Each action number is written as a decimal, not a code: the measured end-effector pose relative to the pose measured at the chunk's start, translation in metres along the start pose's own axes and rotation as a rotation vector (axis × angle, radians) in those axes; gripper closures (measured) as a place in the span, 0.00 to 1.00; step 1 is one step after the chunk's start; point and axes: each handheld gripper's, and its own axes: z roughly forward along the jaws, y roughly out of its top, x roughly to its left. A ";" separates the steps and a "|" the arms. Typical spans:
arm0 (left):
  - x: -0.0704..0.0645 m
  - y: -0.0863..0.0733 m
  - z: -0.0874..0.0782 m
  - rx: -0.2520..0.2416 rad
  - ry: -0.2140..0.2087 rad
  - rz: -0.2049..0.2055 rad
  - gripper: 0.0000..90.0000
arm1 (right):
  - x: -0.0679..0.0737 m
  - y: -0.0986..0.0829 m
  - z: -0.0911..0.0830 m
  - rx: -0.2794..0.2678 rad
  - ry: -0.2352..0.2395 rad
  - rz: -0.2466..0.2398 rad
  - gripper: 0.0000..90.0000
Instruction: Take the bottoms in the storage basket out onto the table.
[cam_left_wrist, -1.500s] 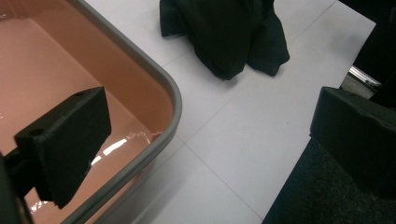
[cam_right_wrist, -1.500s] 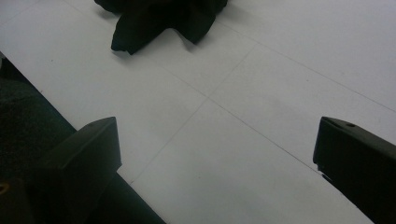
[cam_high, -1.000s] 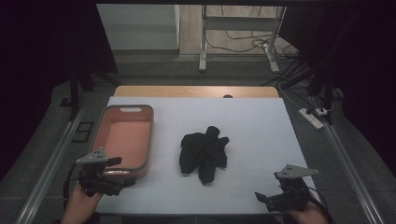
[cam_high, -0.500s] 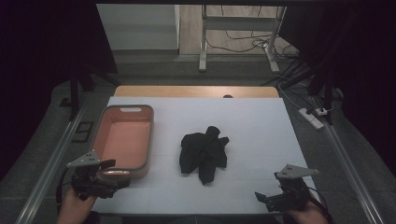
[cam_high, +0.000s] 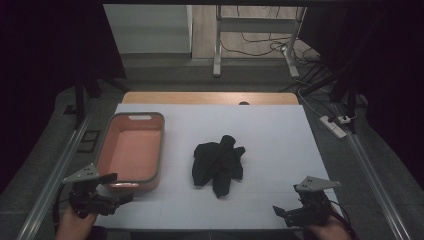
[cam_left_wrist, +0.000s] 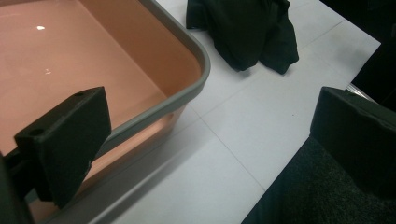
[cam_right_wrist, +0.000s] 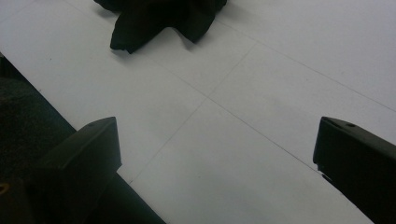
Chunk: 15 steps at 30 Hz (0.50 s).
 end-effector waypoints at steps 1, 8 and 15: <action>0.000 -0.001 -0.001 -0.001 0.001 -0.002 0.00 | 0.000 0.000 0.000 0.000 0.000 -0.001 0.01; 0.003 -0.006 -0.006 -0.010 0.008 -0.017 0.00 | 0.000 0.000 0.000 0.001 -0.001 -0.001 0.01; 0.005 -0.011 -0.008 -0.003 0.005 -0.029 0.00 | 0.000 0.000 0.000 0.001 -0.001 -0.002 0.01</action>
